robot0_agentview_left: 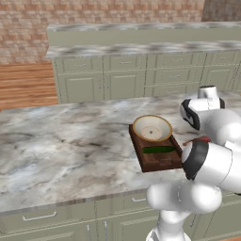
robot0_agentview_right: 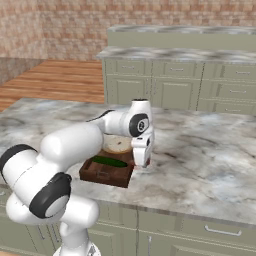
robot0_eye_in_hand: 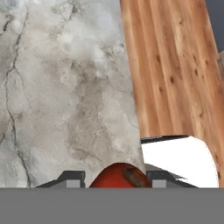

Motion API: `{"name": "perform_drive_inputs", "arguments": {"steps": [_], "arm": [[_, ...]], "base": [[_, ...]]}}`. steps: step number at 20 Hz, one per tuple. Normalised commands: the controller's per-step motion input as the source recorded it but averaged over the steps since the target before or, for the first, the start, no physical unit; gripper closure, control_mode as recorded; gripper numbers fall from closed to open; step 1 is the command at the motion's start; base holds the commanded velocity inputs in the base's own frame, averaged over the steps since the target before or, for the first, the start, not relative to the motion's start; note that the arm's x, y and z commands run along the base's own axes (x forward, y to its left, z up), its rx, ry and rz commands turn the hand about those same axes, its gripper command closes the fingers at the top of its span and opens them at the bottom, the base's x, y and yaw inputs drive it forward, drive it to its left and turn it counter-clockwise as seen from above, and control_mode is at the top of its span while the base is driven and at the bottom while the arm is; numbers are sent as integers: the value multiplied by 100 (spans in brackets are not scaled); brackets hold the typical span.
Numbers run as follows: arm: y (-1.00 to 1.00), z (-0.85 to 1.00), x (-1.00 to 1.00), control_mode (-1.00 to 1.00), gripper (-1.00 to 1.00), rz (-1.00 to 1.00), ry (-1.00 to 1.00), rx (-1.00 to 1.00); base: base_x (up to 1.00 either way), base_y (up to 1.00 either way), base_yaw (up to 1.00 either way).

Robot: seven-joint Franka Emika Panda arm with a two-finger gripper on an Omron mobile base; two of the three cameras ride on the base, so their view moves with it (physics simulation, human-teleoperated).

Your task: Place the two vegetables and bowl onto the tray for setting up a vegetable dip station.

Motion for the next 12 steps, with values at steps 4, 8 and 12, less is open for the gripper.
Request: {"name": "perform_drive_inputs", "arguments": {"steps": [4, 8, 12], "arm": [[26, 1, -2, -100, 100, 0, -5, 0], [26, 0, 0, -100, 100, 0, -3, 0], [29, 0, 0, -100, 100, 0, -3, 0]], "base": [[0, 0, 0], [0, 0, 0], [0, 0, 0]]}}
